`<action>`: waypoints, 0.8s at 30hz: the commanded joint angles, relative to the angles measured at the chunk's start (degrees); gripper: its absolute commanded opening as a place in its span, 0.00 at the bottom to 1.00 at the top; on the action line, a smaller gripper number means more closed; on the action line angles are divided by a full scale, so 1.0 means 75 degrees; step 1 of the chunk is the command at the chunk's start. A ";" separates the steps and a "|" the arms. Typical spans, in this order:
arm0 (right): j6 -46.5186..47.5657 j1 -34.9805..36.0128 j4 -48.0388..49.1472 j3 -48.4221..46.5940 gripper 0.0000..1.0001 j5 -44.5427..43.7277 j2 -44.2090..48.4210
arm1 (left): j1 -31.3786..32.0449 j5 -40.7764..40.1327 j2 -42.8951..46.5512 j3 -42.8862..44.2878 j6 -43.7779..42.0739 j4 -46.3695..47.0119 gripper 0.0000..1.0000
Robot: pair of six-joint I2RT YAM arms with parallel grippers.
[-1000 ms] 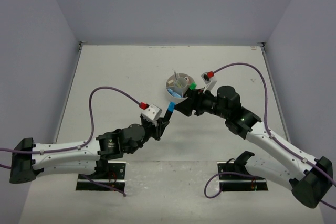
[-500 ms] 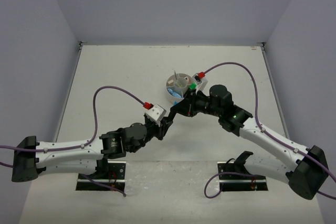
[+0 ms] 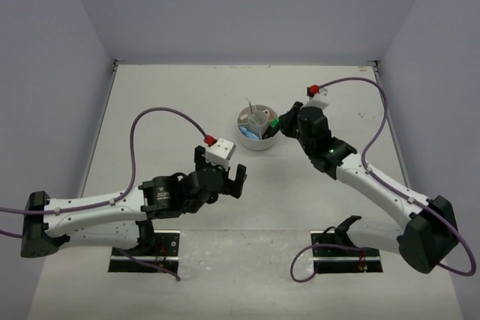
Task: Sort the stationery into containers
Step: Place the pen in the storage box.
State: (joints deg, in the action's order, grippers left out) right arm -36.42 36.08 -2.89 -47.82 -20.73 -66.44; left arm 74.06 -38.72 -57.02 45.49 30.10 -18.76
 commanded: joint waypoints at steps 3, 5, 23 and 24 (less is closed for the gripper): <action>0.0359 -0.0389 0.0623 -0.0828 0.00 -0.0909 -0.1164 | 0.0027 -0.0187 0.0392 -0.0093 0.0447 -0.0896 1.00; 0.0378 -0.0414 0.0716 -0.0948 0.00 -0.0777 -0.1395 | 0.0027 -0.0117 0.0365 -0.0197 0.0430 -0.0820 1.00; -0.0113 -0.0416 0.1217 -0.0772 0.54 0.0327 -0.2168 | 0.0016 0.0241 0.0232 -0.0369 0.0253 -0.0393 1.00; -0.0147 -0.0416 0.1170 -0.0772 0.60 0.0304 -0.2133 | 0.0016 0.0136 0.0267 -0.0346 0.0323 -0.0440 1.00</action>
State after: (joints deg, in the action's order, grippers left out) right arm -36.01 33.04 3.73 -52.82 -19.22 -82.98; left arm 74.06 -35.64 -56.88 42.85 31.94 -23.57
